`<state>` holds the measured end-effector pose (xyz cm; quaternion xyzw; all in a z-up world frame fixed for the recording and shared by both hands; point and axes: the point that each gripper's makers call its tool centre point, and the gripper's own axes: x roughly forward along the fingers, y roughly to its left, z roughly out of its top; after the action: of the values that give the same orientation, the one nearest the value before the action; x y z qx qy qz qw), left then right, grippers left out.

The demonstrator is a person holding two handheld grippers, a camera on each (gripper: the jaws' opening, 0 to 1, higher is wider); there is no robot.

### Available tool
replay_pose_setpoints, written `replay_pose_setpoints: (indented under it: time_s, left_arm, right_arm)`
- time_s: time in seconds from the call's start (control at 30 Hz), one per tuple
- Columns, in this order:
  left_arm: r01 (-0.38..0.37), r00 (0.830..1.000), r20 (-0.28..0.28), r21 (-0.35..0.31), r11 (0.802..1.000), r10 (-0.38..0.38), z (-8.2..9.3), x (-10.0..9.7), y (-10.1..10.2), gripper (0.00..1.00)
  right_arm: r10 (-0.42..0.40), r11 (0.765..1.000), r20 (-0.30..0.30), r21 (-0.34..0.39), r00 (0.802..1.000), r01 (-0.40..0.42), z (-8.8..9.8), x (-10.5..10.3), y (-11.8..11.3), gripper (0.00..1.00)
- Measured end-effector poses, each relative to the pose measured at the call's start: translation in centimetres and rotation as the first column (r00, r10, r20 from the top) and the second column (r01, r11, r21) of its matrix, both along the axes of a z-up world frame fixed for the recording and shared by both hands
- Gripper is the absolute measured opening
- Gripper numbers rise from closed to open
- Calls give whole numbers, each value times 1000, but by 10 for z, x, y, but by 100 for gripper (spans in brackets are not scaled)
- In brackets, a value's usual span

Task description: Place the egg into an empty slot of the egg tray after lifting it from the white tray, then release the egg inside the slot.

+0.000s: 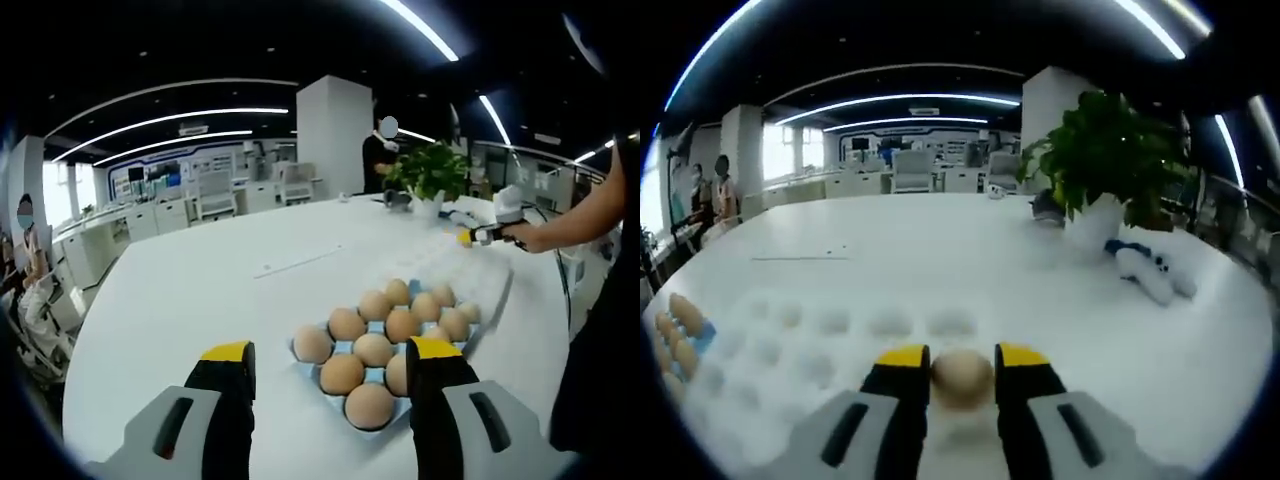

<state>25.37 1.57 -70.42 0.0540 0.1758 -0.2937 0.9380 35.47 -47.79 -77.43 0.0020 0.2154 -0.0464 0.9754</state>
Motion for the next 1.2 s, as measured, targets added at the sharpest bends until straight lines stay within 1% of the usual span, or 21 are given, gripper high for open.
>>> replay_pose_setpoints:
  time_s: [0.03,0.07,0.1,0.17,0.2,0.27,0.33,0.47,0.5,0.53,0.63,0.7,0.73,0.87,1.0,1.2]
  left_arm:
    - [-1,1000,2,1,1000,1,1,0,0,61]
    - [-1,1000,1,1,1000,1,0,0,0,61]
    - [-1,1000,1,-1,1000,1,0,0,0,61]
    - [-1,1000,0,-1,1000,1,0,0,0,61]
    - [-1,1000,-1,1,1000,1,-1,0,0,61]
    - [-2,1000,-4,0,1000,2,-1,-1,0,61]
    - [-1,1000,-4,2,1000,1,-2,-1,0,61]
    - [-5,1000,-2,1,1000,5,-1,-1,1,61]
    - [-6,1000,-1,0,1000,6,-1,-1,2,61]
    - [-8,1000,-1,-1,1000,8,0,-1,2,61]
    - [-11,1000,1,0,1000,11,0,-1,4,61]
    - [-16,1000,1,-1,1000,16,0,-2,5,61]
    - [-17,1000,0,-2,1000,17,0,-2,6,61]
    - [-18,1000,-2,0,1000,18,-2,-3,6,61]
    - [-15,1000,1,-1,1000,15,-1,-2,5,61]
    - [-13,1000,2,-1,1000,13,0,-2,5,61]
  right_arm:
    - [2,1000,3,-17,1000,-2,0,1,0,27]
    - [11,999,-6,-33,1000,-11,-3,0,0,28]
    - [31,998,-28,-55,999,-33,-8,1,0,28]
    - [18,999,-11,-28,1000,-18,-5,2,-1,28]
    - [27,1000,-12,-12,1000,-27,-5,2,-3,28]
    - [59,998,-5,-33,998,-59,-5,3,-2,28]
    - [52,999,2,-11,999,-52,-5,2,-3,27]
    - [43,999,9,-8,999,-43,-3,2,0,27]
    - [24,1000,17,17,1000,-24,-3,2,-2,27]
    - [18,999,18,26,1000,-18,-3,1,-2,27]
    - [11,1000,13,22,1000,-12,-2,1,-4,27]
    - [-7,999,18,46,1000,6,1,-2,-6,27]
    - [-11,999,21,48,1000,10,2,-2,-6,27]
    - [-5,999,59,49,998,2,15,-4,-5,27]
    - [13,997,107,74,994,-21,31,-2,6,27]
    - [76,991,147,99,986,-91,48,-1,45,27]
